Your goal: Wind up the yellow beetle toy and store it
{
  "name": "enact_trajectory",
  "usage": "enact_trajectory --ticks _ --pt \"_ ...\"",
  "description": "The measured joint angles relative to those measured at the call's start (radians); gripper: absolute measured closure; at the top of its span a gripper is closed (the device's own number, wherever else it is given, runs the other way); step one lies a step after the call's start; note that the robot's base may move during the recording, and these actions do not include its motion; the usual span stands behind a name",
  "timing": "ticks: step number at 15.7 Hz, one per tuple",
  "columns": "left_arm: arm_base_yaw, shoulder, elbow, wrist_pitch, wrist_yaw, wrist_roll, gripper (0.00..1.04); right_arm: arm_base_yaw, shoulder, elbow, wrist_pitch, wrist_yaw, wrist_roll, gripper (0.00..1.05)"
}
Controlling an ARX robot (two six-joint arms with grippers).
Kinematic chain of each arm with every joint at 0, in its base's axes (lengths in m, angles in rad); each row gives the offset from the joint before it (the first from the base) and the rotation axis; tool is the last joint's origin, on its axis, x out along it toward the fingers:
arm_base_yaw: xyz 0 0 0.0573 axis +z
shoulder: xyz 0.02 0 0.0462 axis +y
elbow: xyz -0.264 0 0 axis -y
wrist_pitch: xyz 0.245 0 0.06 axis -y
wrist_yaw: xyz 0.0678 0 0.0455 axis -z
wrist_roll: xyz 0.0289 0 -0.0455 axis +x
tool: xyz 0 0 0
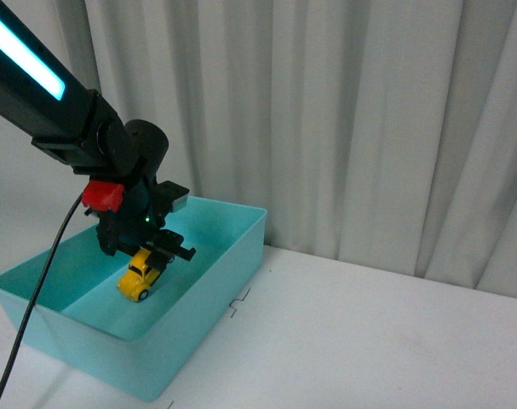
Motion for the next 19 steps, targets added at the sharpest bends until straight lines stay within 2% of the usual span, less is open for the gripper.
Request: enact_trajectory --ticks 5,6,9,12,13,14,15,16,19 --pt "0.008 0.0 0.04 -0.025 0.029 -0.012 0.11 0.0 0.0 0.0 0.0 0.0 0.0 0.07" --pt "0.016 -0.005 0.041 -0.02 0.049 -0.026 0.05 0.0 0.0 0.0 0.0 0.0 0.0 0.07" --pt "0.032 -0.15 -0.026 0.072 0.167 -0.032 0.07 0.0 0.0 0.0 0.001 0.0 0.0 0.07" --pt "0.031 -0.49 -0.237 0.188 0.291 -0.03 0.07 0.0 0.0 0.0 0.0 0.0 0.0 0.07" --pt "0.027 -0.591 -0.378 0.412 0.352 -0.061 0.12 0.0 0.0 0.0 0.0 0.0 0.0 0.07" --pt "0.006 -0.756 -0.604 0.706 0.388 -0.164 0.27 0.0 0.0 0.0 0.0 0.0 0.0 0.07" --pt "-0.013 -0.905 -0.77 0.837 0.386 -0.214 0.37 0.0 0.0 0.0 0.0 0.0 0.0 0.07" --pt "-0.043 -1.088 -0.948 0.977 0.364 -0.259 0.55 0.0 0.0 0.0 0.0 0.0 0.0 0.07" --pt "-0.099 -1.207 -1.22 1.014 0.3 -0.286 1.02 0.0 0.0 0.0 0.0 0.0 0.0 0.07"
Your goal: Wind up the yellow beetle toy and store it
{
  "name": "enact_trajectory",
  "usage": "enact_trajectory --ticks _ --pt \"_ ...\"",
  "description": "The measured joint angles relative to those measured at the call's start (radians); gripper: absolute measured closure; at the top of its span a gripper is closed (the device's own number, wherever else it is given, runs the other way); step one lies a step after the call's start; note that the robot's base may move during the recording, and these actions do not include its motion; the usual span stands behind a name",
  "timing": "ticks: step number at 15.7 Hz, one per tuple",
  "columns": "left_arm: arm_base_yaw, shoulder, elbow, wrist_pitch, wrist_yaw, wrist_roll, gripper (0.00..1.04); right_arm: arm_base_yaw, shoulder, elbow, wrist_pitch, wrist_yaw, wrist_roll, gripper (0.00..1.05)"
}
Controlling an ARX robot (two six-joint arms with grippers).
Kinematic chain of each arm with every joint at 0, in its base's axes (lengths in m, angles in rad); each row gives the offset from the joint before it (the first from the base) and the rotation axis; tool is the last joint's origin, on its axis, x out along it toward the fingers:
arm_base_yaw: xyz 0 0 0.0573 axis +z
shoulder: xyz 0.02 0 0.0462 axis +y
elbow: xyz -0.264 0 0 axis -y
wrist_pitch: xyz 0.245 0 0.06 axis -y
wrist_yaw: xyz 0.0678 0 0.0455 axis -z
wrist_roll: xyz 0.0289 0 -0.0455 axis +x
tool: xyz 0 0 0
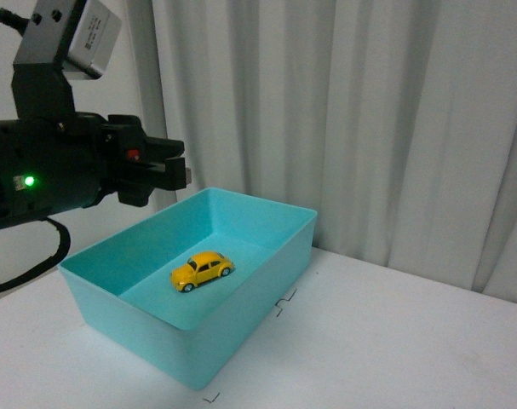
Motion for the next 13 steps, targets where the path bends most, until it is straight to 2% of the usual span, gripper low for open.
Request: enact_trajectory --ticks 3,4,5,9,13 --pt "-0.038 -0.149 -0.108 0.008 -0.034 -0.003 1.03 0.0 0.0 0.0 0.0 0.0 0.0 0.07" --pt "-0.082 -0.179 -0.142 -0.01 -0.094 -0.004 1.03 0.0 0.0 0.0 0.0 0.0 0.0 0.07" --pt "-0.107 -0.202 -0.157 -0.017 -0.106 -0.004 1.03 0.0 0.0 0.0 0.0 0.0 0.0 0.07" --pt "-0.118 -0.272 -0.187 -0.036 -0.112 -0.004 1.03 0.0 0.0 0.0 0.0 0.0 0.0 0.07" --pt "-0.115 -0.409 -0.248 -0.126 -0.114 -0.004 1.03 0.0 0.0 0.0 0.0 0.0 0.0 0.07"
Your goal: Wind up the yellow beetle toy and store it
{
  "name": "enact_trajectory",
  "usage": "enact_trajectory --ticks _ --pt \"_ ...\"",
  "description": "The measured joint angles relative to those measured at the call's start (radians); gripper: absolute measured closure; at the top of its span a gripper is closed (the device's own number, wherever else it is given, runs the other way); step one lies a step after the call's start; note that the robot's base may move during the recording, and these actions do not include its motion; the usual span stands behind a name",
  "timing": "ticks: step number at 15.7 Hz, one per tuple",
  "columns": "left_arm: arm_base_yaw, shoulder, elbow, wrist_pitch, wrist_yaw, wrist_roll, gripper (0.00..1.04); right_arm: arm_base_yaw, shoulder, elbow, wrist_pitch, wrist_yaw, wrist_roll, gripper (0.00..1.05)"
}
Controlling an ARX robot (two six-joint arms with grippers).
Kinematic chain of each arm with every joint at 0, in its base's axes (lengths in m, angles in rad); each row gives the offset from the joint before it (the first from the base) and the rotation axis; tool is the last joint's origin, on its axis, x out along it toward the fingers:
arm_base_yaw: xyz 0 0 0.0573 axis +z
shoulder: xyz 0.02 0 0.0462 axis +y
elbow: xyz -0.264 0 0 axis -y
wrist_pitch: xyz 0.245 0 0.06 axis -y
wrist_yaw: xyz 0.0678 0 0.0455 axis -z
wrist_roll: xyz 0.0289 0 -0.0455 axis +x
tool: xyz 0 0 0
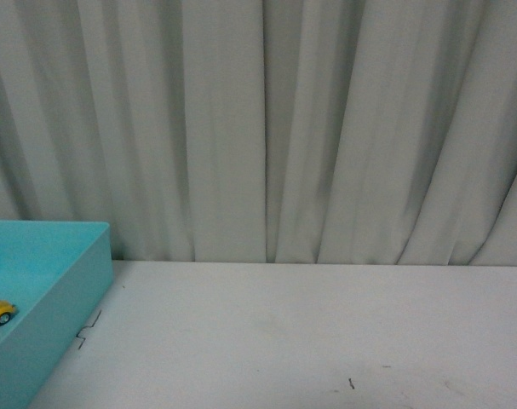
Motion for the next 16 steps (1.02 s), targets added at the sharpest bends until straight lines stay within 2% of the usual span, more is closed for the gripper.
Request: enact_trajectory --ticks 3,4,10,16 --pt "0.0 -0.102 -0.026 -0.06 0.0 0.0 1.03 0.0 0.0 0.0 0.0 0.0 0.0 0.07" --pt "0.0 -0.109 -0.053 -0.026 0.0 0.0 1.03 0.0 0.0 0.0 0.0 0.0 0.0 0.07" --pt "0.0 -0.305 -0.056 -0.227 0.0 0.0 1.03 0.0 0.0 0.0 0.0 0.0 0.0 0.07" --pt "0.0 -0.425 -0.056 -0.343 0.0 0.0 1.03 0.0 0.0 0.0 0.0 0.0 0.0 0.07"
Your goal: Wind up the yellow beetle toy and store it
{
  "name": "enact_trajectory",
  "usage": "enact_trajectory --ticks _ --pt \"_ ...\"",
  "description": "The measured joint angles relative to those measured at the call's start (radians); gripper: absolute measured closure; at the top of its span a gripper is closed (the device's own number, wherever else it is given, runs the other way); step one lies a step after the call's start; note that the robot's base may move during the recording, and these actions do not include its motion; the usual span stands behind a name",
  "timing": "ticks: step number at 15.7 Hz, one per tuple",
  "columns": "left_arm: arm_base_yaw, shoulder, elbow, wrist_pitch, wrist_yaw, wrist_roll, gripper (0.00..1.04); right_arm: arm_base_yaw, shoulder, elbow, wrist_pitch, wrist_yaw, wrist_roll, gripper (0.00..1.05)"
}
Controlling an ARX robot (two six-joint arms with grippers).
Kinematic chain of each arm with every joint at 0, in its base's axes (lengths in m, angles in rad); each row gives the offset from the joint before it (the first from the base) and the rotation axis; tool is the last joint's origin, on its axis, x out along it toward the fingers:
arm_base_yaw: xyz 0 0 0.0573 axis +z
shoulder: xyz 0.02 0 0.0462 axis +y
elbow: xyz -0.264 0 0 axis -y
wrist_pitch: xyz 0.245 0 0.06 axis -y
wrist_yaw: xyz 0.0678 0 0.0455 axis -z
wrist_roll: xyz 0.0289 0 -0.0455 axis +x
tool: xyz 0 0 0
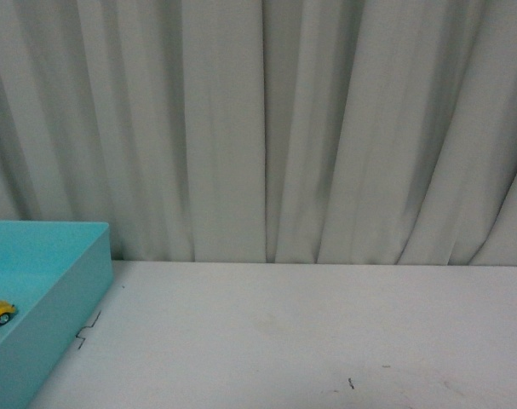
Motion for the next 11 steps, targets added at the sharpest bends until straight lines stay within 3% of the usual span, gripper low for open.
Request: enact_trajectory --ticks 2,4,8,11 --pt "0.0 -0.033 0.0 -0.034 0.0 0.0 1.03 0.0 0.0 0.0 0.0 0.0 0.0 0.07" --pt "0.0 -0.198 0.001 -0.208 0.0 0.0 1.03 0.0 0.0 0.0 0.0 0.0 0.0 0.07" --pt "0.0 -0.2 0.001 -0.211 0.0 0.0 1.03 0.0 0.0 0.0 0.0 0.0 0.0 0.07" --pt "0.0 -0.199 0.001 -0.211 0.0 -0.001 0.7 0.0 0.0 0.0 0.0 0.0 0.0 0.07"
